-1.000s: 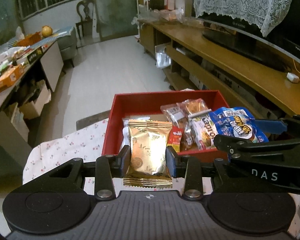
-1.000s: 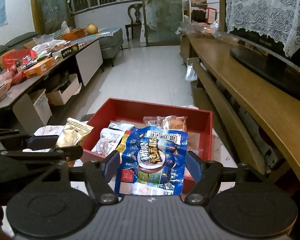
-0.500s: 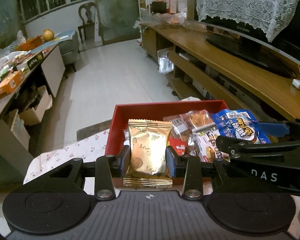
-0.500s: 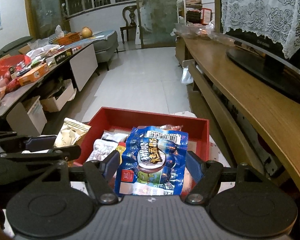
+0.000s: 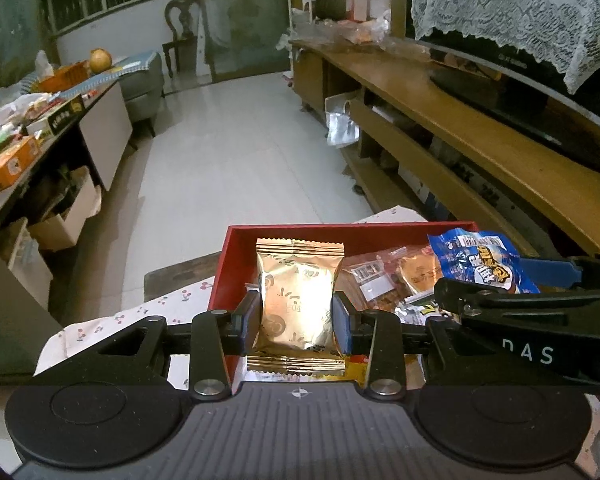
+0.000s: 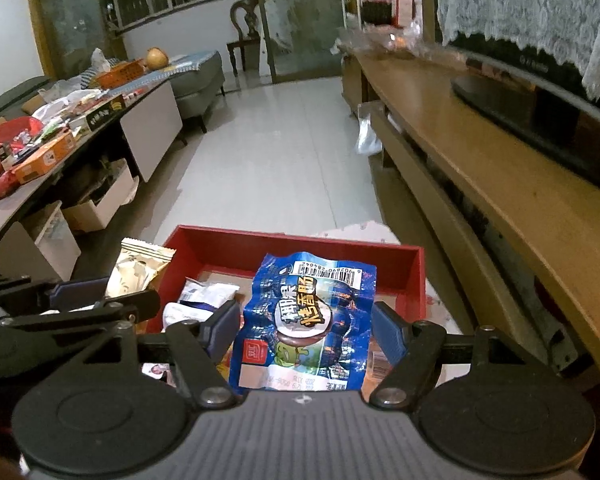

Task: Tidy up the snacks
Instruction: 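Carry both packs into the red box and open both grippers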

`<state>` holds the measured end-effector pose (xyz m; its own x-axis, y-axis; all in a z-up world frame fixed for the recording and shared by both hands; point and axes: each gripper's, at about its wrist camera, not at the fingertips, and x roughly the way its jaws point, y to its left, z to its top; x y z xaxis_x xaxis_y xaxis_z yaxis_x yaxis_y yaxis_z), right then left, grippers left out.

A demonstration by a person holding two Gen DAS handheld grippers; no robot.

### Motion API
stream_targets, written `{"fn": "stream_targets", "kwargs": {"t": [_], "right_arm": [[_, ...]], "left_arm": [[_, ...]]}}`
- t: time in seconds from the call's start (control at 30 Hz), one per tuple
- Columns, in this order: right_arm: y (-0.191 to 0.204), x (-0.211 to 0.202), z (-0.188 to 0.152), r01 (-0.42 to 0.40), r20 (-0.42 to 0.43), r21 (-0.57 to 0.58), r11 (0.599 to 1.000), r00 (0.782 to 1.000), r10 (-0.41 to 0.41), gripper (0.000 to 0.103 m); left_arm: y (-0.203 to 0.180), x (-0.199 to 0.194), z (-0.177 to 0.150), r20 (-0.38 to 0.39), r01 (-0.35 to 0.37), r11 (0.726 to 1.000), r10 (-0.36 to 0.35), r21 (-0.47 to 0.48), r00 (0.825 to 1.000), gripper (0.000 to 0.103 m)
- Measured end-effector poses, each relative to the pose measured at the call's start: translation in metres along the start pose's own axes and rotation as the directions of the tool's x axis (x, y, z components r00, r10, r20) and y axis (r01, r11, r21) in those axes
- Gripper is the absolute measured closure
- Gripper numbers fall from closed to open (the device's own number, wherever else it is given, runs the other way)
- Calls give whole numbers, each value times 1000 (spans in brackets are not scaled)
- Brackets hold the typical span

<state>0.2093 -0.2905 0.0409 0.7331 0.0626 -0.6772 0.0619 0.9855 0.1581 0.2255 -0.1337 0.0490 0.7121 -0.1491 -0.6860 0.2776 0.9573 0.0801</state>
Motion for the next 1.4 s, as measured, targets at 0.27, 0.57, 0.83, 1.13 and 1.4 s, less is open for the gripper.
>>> {"fn": "stream_targets", "kwargs": {"t": [0.27,0.57,0.83,1.13,1.4], "right_arm": [[-4,30,4,12,-105,7,1000,994,-11,24],[-8,55,1,28,-205,-2,1000,978,-27,24],[-6,72,1,33,-246,-13,999,969,-35,24],[-3,83,0,39,-274,-34,999,961,-47,26],[-2,84,1,43,-290,-36,998,956,-52,26]], "left_arm": [[-1,29,2,-70,-6,1000,6,-5,998,58],[0,51,-4,-161,2,1000,-5,-15,987,58],[4,69,-7,-209,13,999,-23,-48,978,58],[5,81,-9,-243,16,998,-30,-62,969,58],[7,82,-10,-260,13,998,-29,-65,965,54]]}}
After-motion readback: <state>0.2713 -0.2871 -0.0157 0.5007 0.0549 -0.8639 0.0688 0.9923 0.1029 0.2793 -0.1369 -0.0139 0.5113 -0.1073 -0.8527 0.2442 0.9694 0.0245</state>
